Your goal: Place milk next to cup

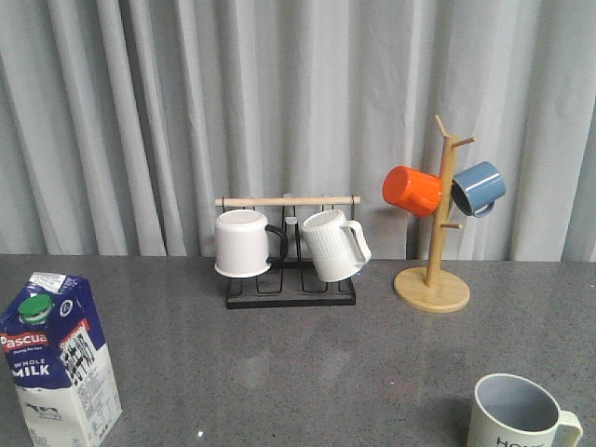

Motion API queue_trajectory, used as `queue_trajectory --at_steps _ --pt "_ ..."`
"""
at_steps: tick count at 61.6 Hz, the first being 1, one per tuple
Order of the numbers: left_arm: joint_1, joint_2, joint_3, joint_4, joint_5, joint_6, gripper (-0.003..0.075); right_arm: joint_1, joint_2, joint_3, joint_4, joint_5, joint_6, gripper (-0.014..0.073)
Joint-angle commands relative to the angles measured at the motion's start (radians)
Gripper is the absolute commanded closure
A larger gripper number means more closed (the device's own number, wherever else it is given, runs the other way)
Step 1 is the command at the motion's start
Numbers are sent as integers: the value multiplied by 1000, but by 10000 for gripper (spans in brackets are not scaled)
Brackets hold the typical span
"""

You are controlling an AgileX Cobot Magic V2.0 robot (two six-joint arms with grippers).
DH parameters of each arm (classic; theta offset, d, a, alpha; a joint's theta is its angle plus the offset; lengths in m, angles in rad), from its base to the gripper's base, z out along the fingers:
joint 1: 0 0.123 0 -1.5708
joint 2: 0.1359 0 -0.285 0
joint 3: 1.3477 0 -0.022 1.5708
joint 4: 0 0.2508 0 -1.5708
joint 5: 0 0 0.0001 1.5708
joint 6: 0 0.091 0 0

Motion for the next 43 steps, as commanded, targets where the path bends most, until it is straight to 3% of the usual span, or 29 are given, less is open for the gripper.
queue_trajectory --at_steps 1,43 --pt "2 -13 21 -2 -68 -4 727 -6 -10 9 -3 -73 -1 599" --pt "2 -13 21 -6 -89 -14 727 -6 -10 9 -3 -80 -1 599"
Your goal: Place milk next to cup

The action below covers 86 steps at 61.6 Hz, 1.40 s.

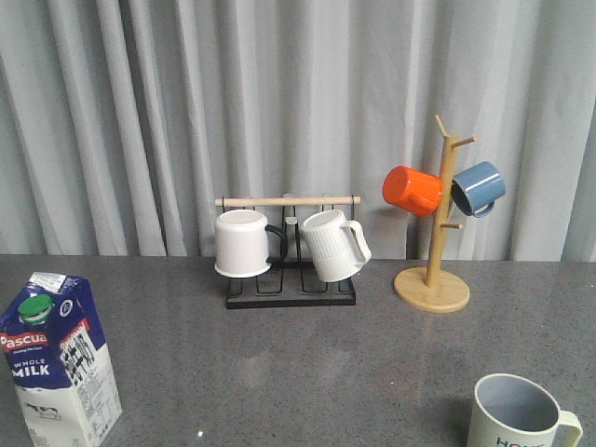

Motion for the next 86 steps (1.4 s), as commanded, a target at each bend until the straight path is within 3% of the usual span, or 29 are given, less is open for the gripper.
queue_trajectory --at_steps 1,23,33,41,49,61,68,72,78,86 --pt "2 -13 21 -6 -91 -11 727 -6 -10 9 -3 -81 -1 599" --pt "-1 -13 20 -7 -205 -286 727 -6 -10 7 6 -275 3 599" --pt "-1 -13 20 -6 -214 -431 727 -6 -10 7 110 -291 5 599" --pt "-1 -13 20 -6 -211 -476 721 -6 -9 7 106 -284 -3 580" --pt "-1 -13 20 -6 -176 -523 686 -6 -8 7 103 -299 -1 480" --pt "-1 -13 20 -8 -91 -623 560 -6 -8 7 132 -319 1 215" --pt "-1 -13 14 -23 -172 -752 491 -6 -8 2 132 -404 7 181" --pt "-1 -13 -5 -29 -217 -789 465 -6 -8 -43 131 -348 16 186" --pt "-1 -13 -78 24 -201 -785 454 -6 16 -203 88 -120 -22 193" --pt "-1 8 -244 200 -12 -785 454 -6 141 -466 -10 148 -79 193"
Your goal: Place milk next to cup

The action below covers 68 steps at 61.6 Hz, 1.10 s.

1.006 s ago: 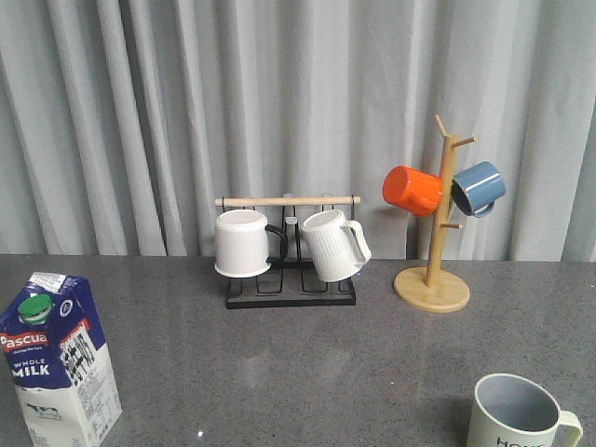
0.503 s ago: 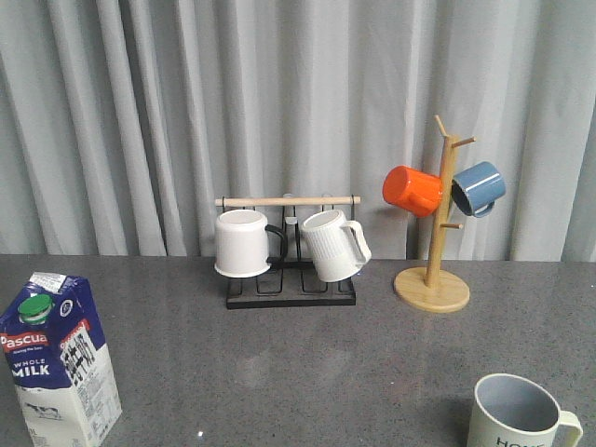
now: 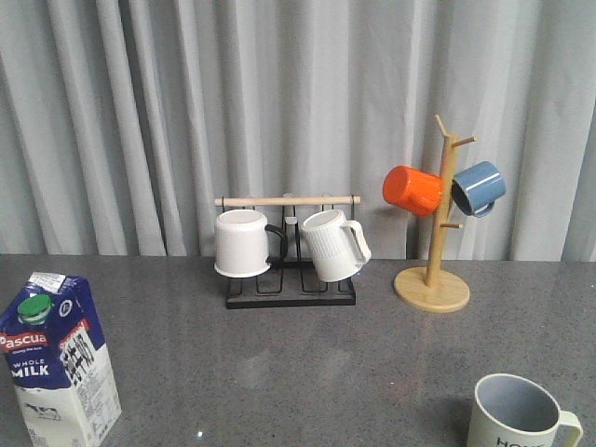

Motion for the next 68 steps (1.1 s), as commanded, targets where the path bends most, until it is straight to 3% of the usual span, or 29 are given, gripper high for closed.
queue_trajectory --at_steps 1,6,11,19,33,68 --pt "-1 18 -141 132 66 -8 454 -6 108 -195 -77 126 -50 193" --pt "-1 75 -248 182 215 37 454 -6 227 -339 -109 231 -114 193" --pt "-1 153 -355 180 360 151 455 -6 312 -448 -115 228 -181 193" --pt "-1 285 -483 145 494 304 455 -6 445 -570 -114 299 -195 205" --pt "-1 390 -539 138 489 351 455 -6 696 -578 -111 489 -198 209" --pt "-1 392 -539 139 489 351 455 -6 1135 -578 -65 374 -212 209"
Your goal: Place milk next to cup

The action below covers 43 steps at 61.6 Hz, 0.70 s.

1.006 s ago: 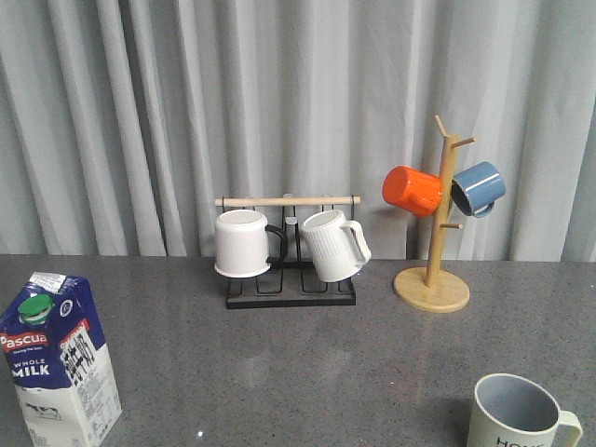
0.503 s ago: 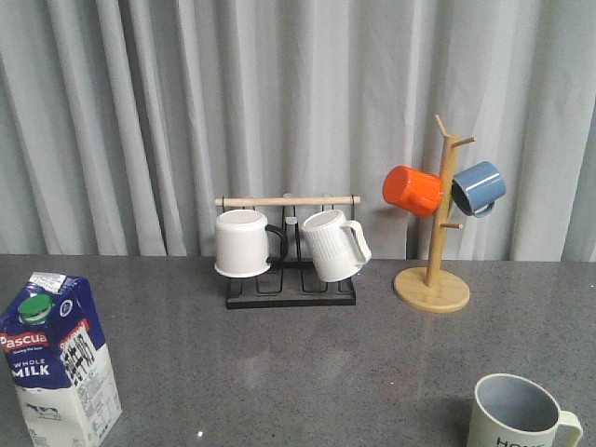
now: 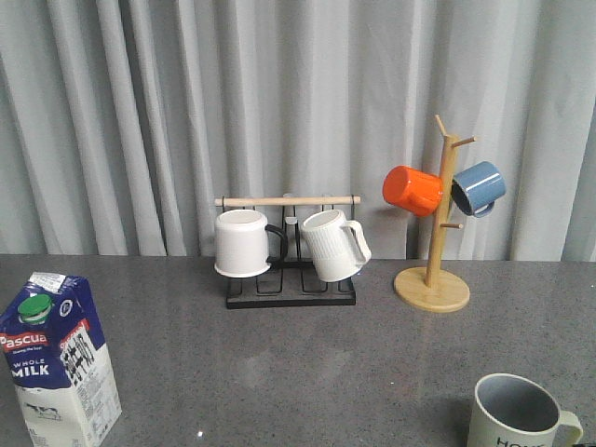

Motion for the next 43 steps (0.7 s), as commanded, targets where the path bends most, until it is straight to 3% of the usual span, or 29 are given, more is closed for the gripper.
queue_trajectory --at_steps 1,43 --pt "-1 13 -32 -1 -74 3 455 -6 30 -27 -4 -99 -13 209" --pt "-1 14 -32 -1 -74 3 455 -6 214 -27 -27 -321 -26 209"
